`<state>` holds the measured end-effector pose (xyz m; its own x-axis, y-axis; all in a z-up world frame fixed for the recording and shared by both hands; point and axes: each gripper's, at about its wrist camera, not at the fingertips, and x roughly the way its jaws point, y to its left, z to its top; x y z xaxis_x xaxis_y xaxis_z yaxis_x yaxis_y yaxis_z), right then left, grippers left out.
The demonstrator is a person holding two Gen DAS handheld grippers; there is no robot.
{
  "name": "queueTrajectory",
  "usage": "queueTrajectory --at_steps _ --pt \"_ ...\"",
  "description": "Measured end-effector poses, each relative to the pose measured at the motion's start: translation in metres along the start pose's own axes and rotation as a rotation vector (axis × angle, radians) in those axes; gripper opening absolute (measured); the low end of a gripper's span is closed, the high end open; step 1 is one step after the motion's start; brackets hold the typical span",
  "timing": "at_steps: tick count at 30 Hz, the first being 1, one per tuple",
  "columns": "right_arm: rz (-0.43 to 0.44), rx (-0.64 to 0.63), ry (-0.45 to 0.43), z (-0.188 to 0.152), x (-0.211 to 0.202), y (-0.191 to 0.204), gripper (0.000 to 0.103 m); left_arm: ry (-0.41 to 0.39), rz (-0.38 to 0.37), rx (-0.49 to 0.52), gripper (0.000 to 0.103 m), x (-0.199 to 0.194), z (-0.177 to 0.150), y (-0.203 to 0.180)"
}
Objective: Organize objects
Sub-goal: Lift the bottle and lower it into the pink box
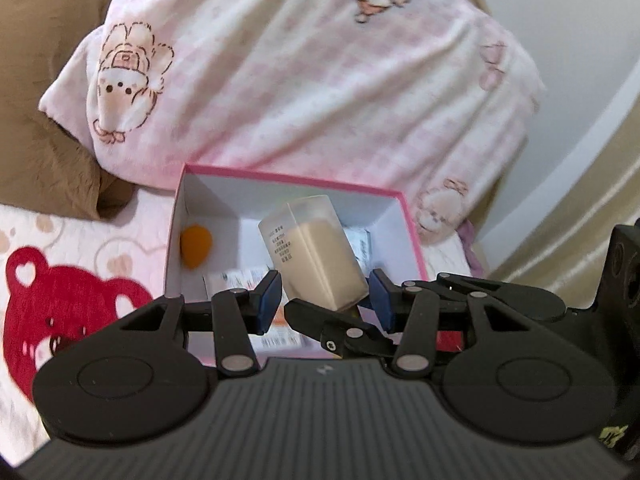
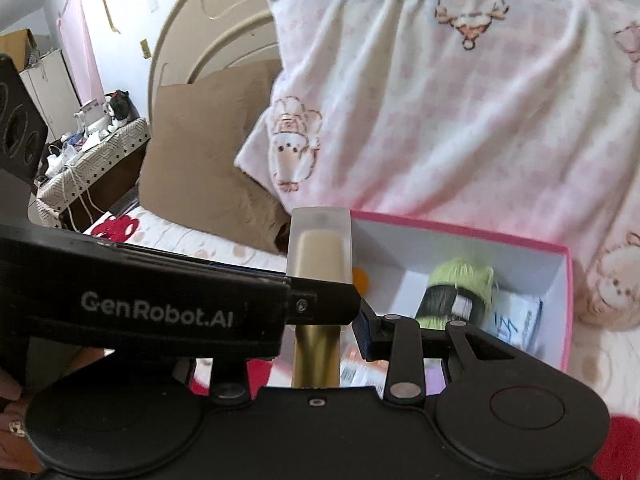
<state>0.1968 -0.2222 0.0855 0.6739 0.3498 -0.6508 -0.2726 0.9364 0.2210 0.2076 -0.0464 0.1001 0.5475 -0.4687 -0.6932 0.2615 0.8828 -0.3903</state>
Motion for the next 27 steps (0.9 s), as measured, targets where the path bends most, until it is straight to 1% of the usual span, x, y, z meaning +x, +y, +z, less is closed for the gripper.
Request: queueTrajectory --at_steps 5,9,11,15,18,22,24,27 --pt "-0.008 0.004 0.036 0.012 0.048 -0.023 0.041 0.027 0.006 -0.024 0.046 0.050 0.019 0.020" --pt "-0.037 -0.005 0.058 0.007 0.076 -0.036 0.041 0.032 -0.004 -0.037 0.046 0.082 0.019 0.032" --pt "-0.037 -0.002 0.071 0.003 0.086 -0.041 0.041 0.041 -0.005 -0.050 0.046 0.096 0.017 0.039" --pt "-0.050 -0.022 0.106 0.000 0.107 -0.044 0.041 0.041 -0.001 -0.061 0.046 0.116 0.011 0.050" --pt "-0.048 -0.013 0.141 -0.001 0.123 -0.047 0.041 0.048 0.010 -0.074 0.046 0.128 0.009 0.058" --pt "-0.066 -0.014 0.192 -0.005 0.141 -0.049 0.040 0.086 0.023 -0.105 0.046 0.143 0.007 0.069" --pt "-0.067 0.006 0.217 -0.007 0.146 -0.051 0.040 0.115 0.025 -0.127 0.046 0.151 0.006 0.073" --pt "-0.074 0.016 0.238 -0.009 0.150 -0.055 0.040 0.132 0.039 -0.119 0.045 0.161 0.004 0.071"
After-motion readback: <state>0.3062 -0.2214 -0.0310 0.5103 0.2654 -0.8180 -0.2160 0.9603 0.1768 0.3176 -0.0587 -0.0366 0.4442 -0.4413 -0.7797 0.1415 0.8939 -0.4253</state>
